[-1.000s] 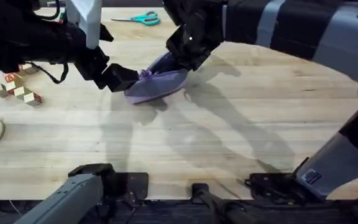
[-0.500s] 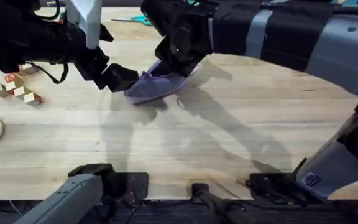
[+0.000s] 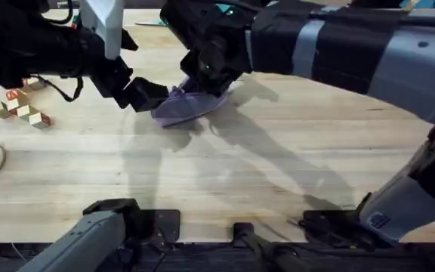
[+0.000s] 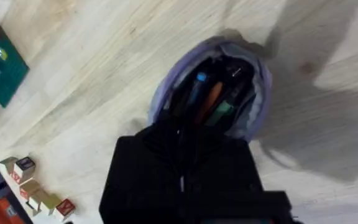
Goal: Unzip the bag, pick up the pens from the table one at a time and place them inside, then zip the bag closed.
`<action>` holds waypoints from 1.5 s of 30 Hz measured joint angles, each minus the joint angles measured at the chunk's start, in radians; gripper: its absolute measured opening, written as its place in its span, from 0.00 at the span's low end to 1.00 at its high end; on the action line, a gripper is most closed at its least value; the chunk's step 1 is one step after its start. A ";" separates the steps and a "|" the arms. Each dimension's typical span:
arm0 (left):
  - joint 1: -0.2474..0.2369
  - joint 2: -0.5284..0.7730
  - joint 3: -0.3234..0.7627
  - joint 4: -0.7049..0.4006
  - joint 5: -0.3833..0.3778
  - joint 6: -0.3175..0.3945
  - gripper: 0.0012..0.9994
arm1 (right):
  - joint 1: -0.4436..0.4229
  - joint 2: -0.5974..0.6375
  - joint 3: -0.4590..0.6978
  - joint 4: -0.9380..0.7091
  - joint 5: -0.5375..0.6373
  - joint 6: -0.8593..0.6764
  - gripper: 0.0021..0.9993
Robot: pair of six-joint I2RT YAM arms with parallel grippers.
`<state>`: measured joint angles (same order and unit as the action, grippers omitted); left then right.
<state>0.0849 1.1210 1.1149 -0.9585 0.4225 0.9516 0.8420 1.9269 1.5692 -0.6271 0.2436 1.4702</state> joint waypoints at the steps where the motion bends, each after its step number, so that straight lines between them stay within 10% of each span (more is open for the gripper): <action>1: 0.000 0.000 0.000 0.000 0.000 0.000 0.99 | 0.001 0.000 0.000 0.000 0.000 0.000 0.03; 9: 0.000 0.000 0.000 0.000 0.000 0.000 0.99 | 0.001 0.000 0.000 0.000 0.000 0.001 0.05; 19: 0.000 0.000 0.000 0.000 0.000 0.000 0.99 | 0.002 0.000 0.001 0.002 -0.005 0.016 0.97; 33: 0.000 0.000 0.000 0.000 0.000 0.000 0.99 | -0.025 0.000 0.005 0.004 -0.022 -0.066 1.00; 45: 0.000 0.000 0.000 0.005 0.000 0.000 0.99 | -0.042 -0.209 0.005 0.022 0.101 -0.676 1.00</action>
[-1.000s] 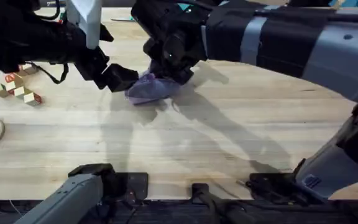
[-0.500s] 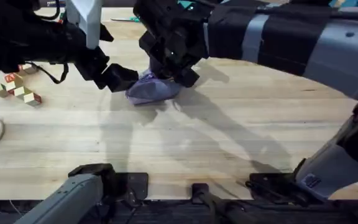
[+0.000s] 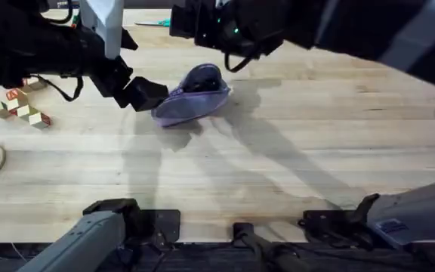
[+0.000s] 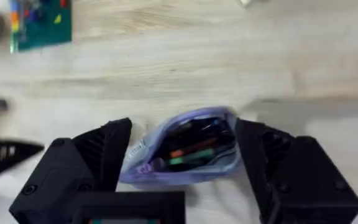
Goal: Unzip the bag, pick up the pens from the table one at a time and place them inside, then zip the bag closed.
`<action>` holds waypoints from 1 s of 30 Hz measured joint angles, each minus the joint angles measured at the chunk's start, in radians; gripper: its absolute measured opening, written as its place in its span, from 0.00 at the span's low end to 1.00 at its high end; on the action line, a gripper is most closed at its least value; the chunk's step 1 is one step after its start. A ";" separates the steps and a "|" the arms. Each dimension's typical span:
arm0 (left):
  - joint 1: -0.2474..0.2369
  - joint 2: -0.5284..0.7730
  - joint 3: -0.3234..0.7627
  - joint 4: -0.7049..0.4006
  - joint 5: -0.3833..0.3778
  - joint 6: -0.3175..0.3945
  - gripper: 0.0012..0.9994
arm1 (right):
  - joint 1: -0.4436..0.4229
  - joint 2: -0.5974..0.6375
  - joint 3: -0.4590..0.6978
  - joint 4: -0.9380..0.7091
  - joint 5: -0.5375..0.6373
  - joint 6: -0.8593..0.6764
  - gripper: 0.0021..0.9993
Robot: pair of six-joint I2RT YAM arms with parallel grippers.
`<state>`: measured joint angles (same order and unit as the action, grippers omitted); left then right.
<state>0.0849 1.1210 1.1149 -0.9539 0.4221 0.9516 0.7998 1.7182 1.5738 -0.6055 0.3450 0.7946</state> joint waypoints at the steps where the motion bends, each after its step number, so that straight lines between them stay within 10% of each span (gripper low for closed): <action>1: 0.000 0.000 0.000 0.000 0.000 0.000 0.99 | 0.000 -0.012 0.000 0.000 0.002 -0.056 1.00; 13: 0.090 0.000 0.000 0.003 0.075 0.004 0.99 | -0.022 -0.108 0.000 -0.001 -0.006 -0.479 1.00; 16: 0.185 0.000 0.000 -0.021 0.188 0.061 0.99 | -0.065 -0.121 0.000 -0.005 -0.045 -0.550 1.00; 30: 0.326 0.000 -0.041 -0.209 0.392 0.391 1.00 | -0.096 -0.121 0.000 -0.008 -0.062 -0.587 1.00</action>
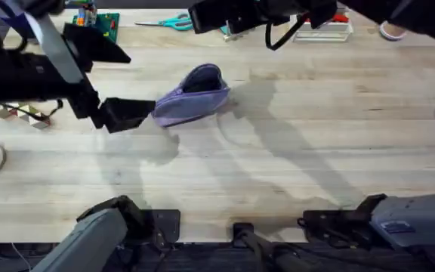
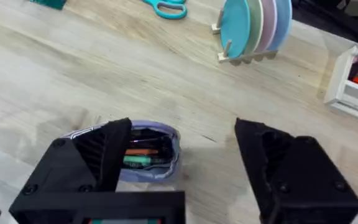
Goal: Unzip the bag, pick up the pens from the table one at a time and place them inside, then zip the bag closed.
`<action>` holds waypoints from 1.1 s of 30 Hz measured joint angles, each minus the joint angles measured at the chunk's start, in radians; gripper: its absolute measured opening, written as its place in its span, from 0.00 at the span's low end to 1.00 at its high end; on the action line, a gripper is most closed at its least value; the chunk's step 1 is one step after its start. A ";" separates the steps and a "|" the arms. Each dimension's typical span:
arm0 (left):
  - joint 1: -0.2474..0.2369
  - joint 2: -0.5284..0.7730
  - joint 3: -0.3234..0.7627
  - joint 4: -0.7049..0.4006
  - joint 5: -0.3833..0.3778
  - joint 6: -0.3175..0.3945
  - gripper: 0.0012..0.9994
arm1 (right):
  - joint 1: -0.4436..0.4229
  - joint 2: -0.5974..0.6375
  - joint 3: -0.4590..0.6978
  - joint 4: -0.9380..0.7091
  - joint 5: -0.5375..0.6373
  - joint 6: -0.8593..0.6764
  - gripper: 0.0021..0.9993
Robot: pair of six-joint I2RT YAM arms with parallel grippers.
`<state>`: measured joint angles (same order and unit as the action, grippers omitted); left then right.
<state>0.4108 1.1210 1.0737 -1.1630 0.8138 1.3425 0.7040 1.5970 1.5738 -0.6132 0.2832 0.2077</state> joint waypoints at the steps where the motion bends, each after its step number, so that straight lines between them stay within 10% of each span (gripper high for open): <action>1: 0.009 0.000 -0.020 0.013 0.007 0.007 1.00 | 0.000 0.000 0.000 0.000 0.000 0.000 1.00; 10: 0.092 0.000 -0.175 0.115 0.110 0.036 1.00 | 0.000 0.000 0.000 -0.019 -0.012 -0.015 1.00; 33: 0.093 0.000 -0.362 0.210 0.182 0.058 0.99 | 0.003 0.000 0.073 -0.217 -0.284 -0.061 1.00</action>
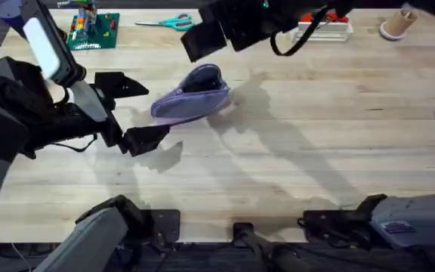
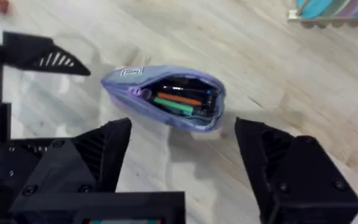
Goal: Unzip the bag, pick up the pens from the table one at a time and place them inside, then zip the bag closed.
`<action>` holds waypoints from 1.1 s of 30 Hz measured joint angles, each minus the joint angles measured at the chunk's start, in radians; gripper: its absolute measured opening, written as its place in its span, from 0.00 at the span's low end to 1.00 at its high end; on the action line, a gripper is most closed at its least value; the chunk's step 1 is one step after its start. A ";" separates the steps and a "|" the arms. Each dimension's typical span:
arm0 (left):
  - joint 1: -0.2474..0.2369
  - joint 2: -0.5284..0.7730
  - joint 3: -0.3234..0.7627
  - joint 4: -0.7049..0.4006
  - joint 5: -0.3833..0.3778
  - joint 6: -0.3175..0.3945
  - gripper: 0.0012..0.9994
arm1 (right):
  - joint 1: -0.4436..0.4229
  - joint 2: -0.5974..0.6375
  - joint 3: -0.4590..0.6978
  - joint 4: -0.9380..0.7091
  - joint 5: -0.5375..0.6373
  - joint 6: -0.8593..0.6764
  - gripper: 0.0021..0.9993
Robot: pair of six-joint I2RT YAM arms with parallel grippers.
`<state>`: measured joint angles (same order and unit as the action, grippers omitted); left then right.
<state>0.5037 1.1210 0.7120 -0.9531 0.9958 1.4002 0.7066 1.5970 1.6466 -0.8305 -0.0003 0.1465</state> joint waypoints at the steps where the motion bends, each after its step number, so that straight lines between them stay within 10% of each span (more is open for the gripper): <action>1: 0.000 0.000 0.000 0.000 0.000 0.000 0.99 | 0.003 0.000 0.000 -0.003 -0.005 -0.007 1.00; 33: 0.000 0.000 0.000 0.000 0.003 0.000 0.99 | 0.018 0.009 0.000 -0.001 -0.053 -0.012 1.00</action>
<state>0.5037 1.1210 0.7120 -0.9531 0.9989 1.4002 0.7242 1.6058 1.6466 -0.8311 -0.0532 0.1345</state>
